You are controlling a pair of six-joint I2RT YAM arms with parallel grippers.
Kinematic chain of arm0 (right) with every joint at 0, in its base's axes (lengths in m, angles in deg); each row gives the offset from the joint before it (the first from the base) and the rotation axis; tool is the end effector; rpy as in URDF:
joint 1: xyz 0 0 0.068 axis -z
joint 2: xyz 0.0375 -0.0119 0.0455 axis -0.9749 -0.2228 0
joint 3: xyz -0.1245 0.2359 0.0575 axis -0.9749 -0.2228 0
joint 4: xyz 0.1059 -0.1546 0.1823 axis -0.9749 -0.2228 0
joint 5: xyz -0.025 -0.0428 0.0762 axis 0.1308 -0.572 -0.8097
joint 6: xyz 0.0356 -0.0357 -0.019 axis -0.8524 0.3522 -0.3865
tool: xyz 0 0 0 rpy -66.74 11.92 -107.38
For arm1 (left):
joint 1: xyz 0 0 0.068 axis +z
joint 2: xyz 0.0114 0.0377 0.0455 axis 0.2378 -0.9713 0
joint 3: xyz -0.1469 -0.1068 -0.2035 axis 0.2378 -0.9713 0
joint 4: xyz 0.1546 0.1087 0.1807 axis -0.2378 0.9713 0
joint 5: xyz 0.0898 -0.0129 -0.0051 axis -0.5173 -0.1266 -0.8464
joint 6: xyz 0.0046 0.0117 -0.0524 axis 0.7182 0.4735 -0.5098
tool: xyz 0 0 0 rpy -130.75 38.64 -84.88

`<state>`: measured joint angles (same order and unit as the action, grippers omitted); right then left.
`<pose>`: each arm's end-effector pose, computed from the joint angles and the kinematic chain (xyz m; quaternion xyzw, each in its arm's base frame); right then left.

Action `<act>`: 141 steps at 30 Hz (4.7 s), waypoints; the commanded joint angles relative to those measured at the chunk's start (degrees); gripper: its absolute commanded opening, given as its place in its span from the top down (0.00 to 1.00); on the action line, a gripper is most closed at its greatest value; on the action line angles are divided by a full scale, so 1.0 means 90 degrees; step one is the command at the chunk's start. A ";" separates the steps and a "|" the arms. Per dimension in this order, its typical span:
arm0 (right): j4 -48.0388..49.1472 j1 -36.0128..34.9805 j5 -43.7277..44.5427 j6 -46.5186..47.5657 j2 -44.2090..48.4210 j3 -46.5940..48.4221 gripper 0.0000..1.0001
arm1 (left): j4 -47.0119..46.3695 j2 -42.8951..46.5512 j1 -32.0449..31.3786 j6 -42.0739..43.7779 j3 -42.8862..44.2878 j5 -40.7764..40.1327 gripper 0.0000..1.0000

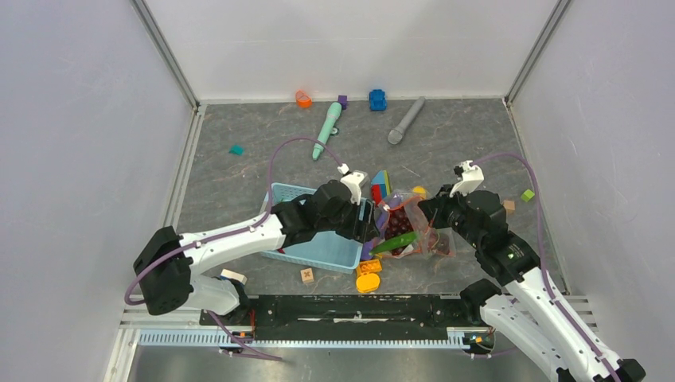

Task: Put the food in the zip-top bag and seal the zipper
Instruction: Adjust the bin at the center of the board, then adjust the zipper food storage bag at the center of the board, then pick up the fake vegetable from the bin.

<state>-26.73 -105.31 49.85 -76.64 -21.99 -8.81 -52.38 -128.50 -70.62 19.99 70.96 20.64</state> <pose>0.1303 0.0690 0.2903 0.0051 0.8271 0.2589 0.4989 0.1617 -0.2520 0.2538 0.1937 0.8747 -0.3363 0.2904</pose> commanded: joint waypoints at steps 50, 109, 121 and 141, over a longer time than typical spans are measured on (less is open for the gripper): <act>-0.2576 -0.0023 0.1890 0.1064 0.0184 0.2346 1.00 | 0.2205 -0.3348 -0.1107 0.0606 0.6383 -0.2514 0.98; -0.1166 -0.0020 0.2137 0.1214 0.0453 0.0681 1.00 | 0.2527 -0.0410 -0.0526 -0.0012 0.2492 -0.4218 0.00; -0.0992 -0.0023 0.2097 0.1315 0.0487 0.0538 1.00 | 0.4395 0.0062 0.1179 -0.1891 0.0160 -0.5409 0.00; -0.0877 -0.0021 0.2147 0.1297 0.0309 0.0597 1.00 | 0.0926 -0.0975 0.2070 -0.1130 -0.1095 -0.4360 0.03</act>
<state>-37.75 -105.48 68.38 -65.54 -18.82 -3.78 -34.32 -137.51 -52.54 9.04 63.47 -21.04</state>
